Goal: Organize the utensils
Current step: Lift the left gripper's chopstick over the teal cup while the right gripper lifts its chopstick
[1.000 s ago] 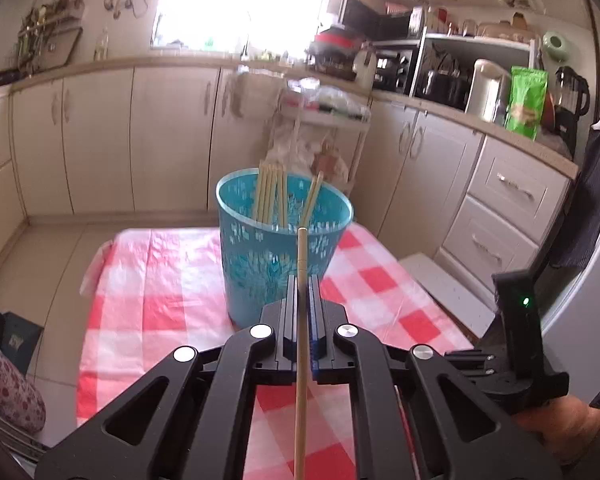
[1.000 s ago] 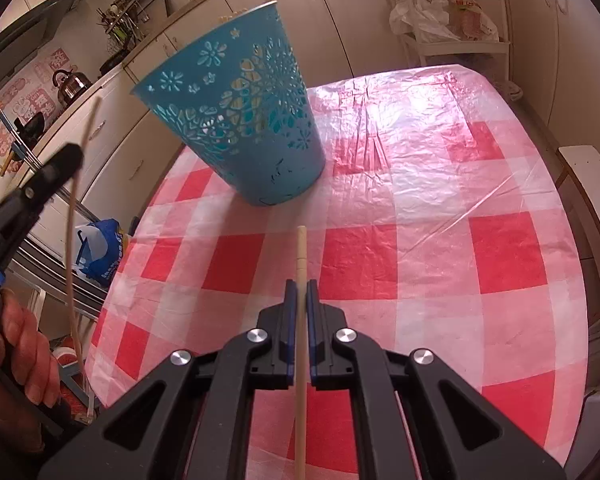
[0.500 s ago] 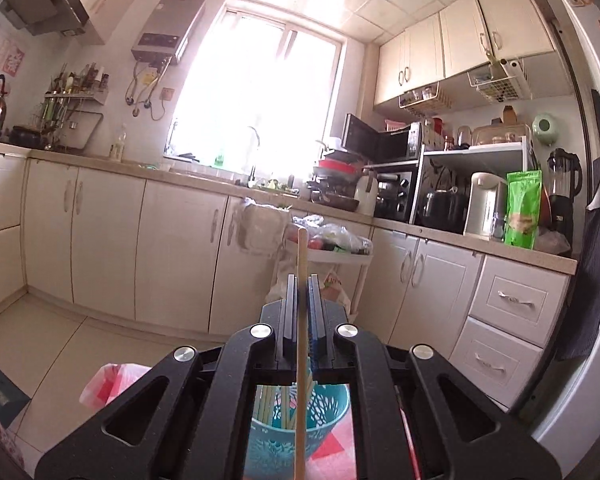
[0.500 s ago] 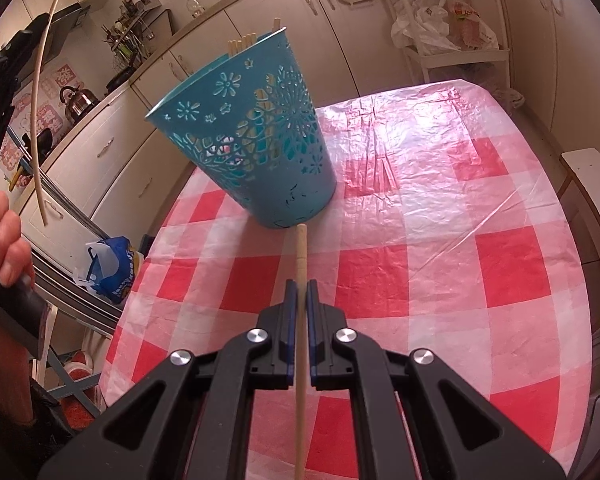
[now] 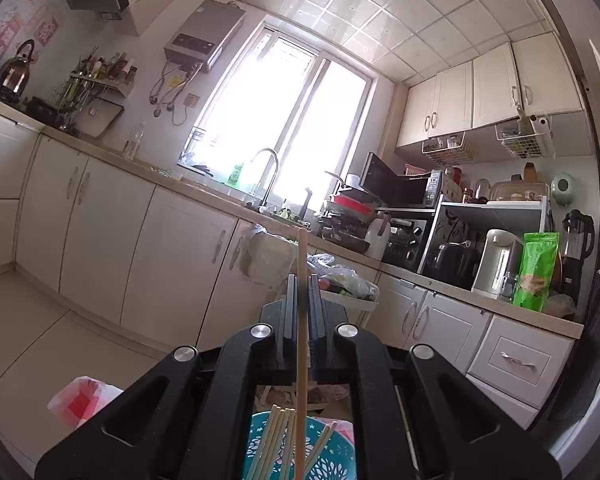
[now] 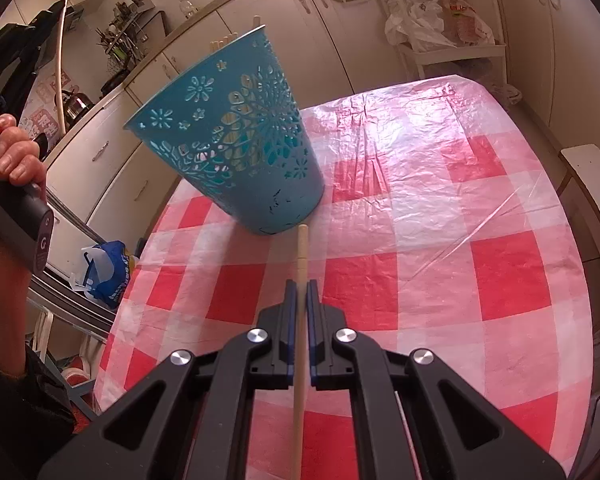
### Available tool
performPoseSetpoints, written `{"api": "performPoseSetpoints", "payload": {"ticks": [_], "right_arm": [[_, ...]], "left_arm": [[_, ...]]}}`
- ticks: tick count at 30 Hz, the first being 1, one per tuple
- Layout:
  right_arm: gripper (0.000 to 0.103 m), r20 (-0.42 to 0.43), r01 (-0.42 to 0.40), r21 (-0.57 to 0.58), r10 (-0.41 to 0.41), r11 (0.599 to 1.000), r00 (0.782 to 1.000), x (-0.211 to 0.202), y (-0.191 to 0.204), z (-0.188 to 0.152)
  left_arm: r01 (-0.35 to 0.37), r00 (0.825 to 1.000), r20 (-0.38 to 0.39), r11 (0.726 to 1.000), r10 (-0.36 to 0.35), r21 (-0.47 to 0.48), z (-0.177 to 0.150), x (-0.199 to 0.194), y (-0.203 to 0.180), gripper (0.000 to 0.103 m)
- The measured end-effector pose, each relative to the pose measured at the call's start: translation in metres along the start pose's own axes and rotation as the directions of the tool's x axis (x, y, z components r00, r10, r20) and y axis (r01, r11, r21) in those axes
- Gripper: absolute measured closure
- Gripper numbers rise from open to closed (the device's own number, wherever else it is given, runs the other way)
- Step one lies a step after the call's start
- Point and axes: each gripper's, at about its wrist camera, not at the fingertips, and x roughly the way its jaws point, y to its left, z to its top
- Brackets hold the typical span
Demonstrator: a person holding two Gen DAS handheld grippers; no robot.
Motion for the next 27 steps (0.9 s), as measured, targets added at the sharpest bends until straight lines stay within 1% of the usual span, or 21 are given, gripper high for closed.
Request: {"api": "performPoseSetpoints", "payload": {"ticks": [4,9,13,19,25,27], "right_arm": [[0.097,-0.003,0.006,0.007,-0.006,1.000,1.000,0.001,-0.007,0.000],[0.097,-0.007,0.012,0.012,-0.012,1.000,1.000,0.003,-0.012,0.000],[0.097,-0.007,0.012,0.013,-0.012,1.000,1.000,0.003,-0.014,0.001],[0.097,-0.006,0.016,0.015,-0.016,1.000,1.000,0.004,-0.015,0.000],[0.097,0.006,0.009,0.019,-0.009,1.000,1.000,0.000,-0.015,0.001],[0.097,0.008,0.006,0.018,-0.006,1.000,1.000,-0.002,-0.014,0.001]], "left_arm": [[-0.013,1.000,0.007,1.000,0.013,0.000,-0.006,0.015,0.001,0.099],[-0.027,1.000,-0.003,1.000,0.027,0.015,-0.017,0.029,0.001,0.099],[-0.040,0.999,-0.006,0.999,0.040,0.032,-0.027,0.033,0.002,0.099],[-0.063,0.996,-0.058,0.996,0.066,0.056,-0.047,0.043,0.009,0.098],[-0.066,0.992,-0.097,0.991,0.077,0.117,-0.053,0.041,0.009,0.098],[-0.069,0.992,-0.097,0.991,0.080,0.115,-0.053,0.039,0.009,0.098]]}}
